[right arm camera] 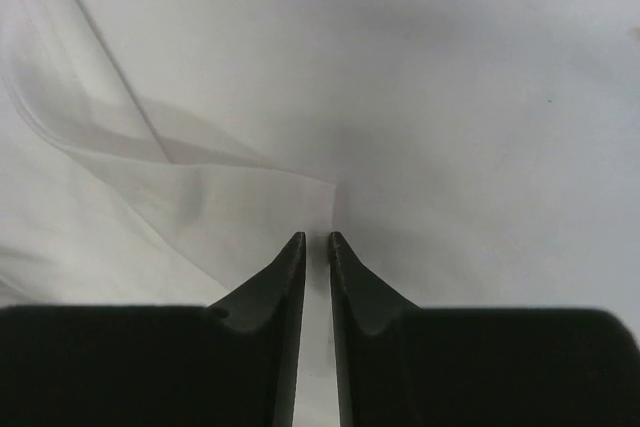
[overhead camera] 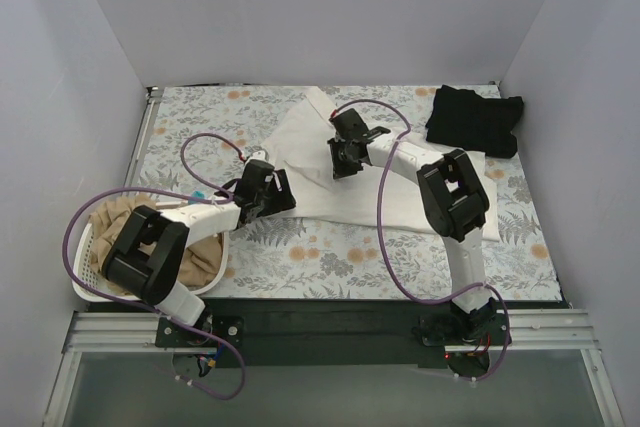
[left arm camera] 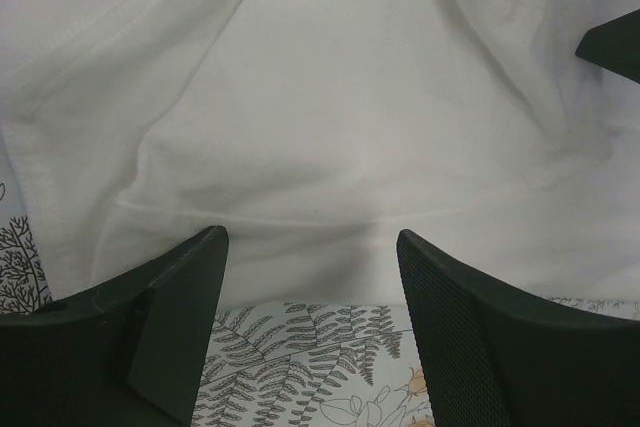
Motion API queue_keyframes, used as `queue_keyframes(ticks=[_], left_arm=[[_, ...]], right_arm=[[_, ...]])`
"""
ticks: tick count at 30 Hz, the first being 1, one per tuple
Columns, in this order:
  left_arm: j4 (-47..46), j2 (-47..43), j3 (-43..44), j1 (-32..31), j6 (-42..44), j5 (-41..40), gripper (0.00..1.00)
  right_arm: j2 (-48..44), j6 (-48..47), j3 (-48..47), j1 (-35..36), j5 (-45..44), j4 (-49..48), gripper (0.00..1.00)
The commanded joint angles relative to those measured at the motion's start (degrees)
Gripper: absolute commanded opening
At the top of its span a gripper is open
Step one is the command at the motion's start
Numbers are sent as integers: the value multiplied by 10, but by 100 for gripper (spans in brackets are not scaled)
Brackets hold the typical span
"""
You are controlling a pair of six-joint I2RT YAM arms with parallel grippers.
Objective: Fold and stack the t-shirts
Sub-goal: Fold the tshirt
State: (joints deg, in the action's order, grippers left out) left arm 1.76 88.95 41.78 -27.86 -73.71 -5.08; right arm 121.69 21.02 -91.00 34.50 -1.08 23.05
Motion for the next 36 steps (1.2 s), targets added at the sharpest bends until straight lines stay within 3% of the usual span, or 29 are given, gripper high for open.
queue_keyframes(ticks=[1,3,4,18,34,36], left_arm=[[3,-30,-13,5,4,-2,68],[3,-35,-16,5,4,-5,68],[8,-37,-17,6,2,-5,68],[20,-78,-57,6,-13,-17,68],[25,-92,-64,7,-11,-20,67],[26,-92,-60,7,-8,-24,67]], right_arm=[[14,2,-26,0,6,2,21],[14,2,-26,0,6,4,13],[13,3,-25,0,6,6,2],[-67,40,6,-15,-52,20,1],[-73,80,47,-23,-82,26,1],[-72,75,44,-24,-83,25,8]])
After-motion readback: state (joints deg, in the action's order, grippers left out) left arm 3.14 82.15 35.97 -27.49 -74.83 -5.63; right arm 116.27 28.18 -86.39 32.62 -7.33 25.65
